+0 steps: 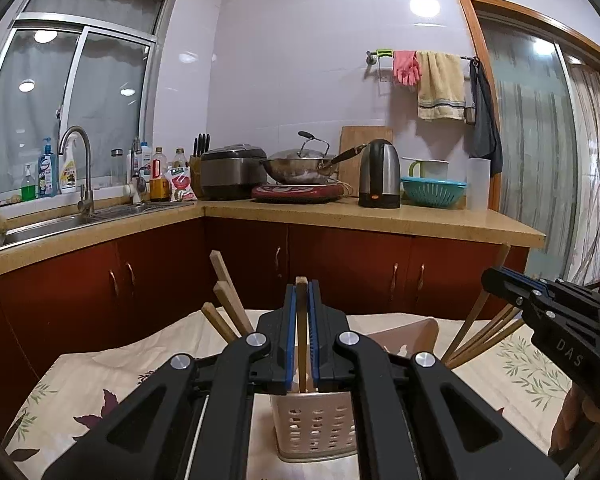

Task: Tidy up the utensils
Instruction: 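Lower both chopsticks into the pink holder and open both grippers, then move the right gripper down onto a loose wooden chopstick and close it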

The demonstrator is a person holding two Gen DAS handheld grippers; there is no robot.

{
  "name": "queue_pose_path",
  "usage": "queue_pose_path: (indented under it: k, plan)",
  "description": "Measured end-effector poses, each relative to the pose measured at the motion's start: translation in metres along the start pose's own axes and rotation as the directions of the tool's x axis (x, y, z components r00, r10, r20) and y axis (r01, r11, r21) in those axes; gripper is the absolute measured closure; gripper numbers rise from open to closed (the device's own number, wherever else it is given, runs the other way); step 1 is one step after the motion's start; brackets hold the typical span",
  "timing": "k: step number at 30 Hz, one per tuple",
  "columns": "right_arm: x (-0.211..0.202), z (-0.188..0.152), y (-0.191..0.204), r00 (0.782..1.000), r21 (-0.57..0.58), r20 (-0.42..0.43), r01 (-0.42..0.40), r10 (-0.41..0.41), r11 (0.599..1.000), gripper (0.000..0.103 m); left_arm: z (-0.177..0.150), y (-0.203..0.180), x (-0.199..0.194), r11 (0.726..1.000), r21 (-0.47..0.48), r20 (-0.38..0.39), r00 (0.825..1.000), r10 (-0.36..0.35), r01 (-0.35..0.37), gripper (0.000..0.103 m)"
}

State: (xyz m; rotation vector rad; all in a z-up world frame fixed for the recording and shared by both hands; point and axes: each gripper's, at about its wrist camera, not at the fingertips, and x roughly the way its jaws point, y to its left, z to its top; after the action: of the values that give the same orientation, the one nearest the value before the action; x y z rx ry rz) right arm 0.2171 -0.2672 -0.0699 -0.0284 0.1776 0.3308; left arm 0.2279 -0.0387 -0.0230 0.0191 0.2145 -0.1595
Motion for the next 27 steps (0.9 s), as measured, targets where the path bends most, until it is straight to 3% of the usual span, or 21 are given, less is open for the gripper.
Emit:
queue_pose_path:
  k: [2, 5, 14, 16, 23, 27]
  plan:
    - [-0.001, -0.001, 0.002, 1.000, -0.007, -0.005, 0.001, -0.001, 1.000, 0.096, -0.001, 0.000, 0.000, 1.000, 0.006, -0.012, 1.000, 0.002, -0.002, 0.090]
    - [-0.003, 0.001, 0.004, 1.000, -0.011, -0.003, 0.005, -0.005, 1.000, 0.094, -0.003, 0.001, 0.001, 1.000, -0.001, -0.028, 1.000, -0.003, 0.003, 0.062]
    - [-0.025, 0.008, 0.012, 1.000, -0.018, 0.014, 0.017, -0.016, 1.000, 0.067, -0.005, -0.005, -0.012, 0.999, 0.027, -0.041, 0.999, -0.028, 0.029, 0.034]
    - [-0.036, 0.008, 0.015, 0.999, -0.019, 0.029, 0.021, -0.020, 1.000, 0.055, -0.005, -0.006, -0.018, 0.999, 0.034, -0.033, 0.999, -0.030, 0.031, 0.031]
    - [-0.069, -0.003, 0.021, 0.999, -0.019, 0.023, 0.031, -0.031, 0.999, 0.053, -0.012, -0.005, -0.046, 0.998, 0.051, -0.033, 0.999, -0.039, 0.041, 0.026]
    - [-0.090, -0.031, 0.023, 0.999, 0.005, -0.023, 0.030, -0.030, 1.000, 0.053, -0.031, -0.002, -0.064, 0.997, 0.060, -0.057, 0.998, -0.042, 0.045, 0.026]
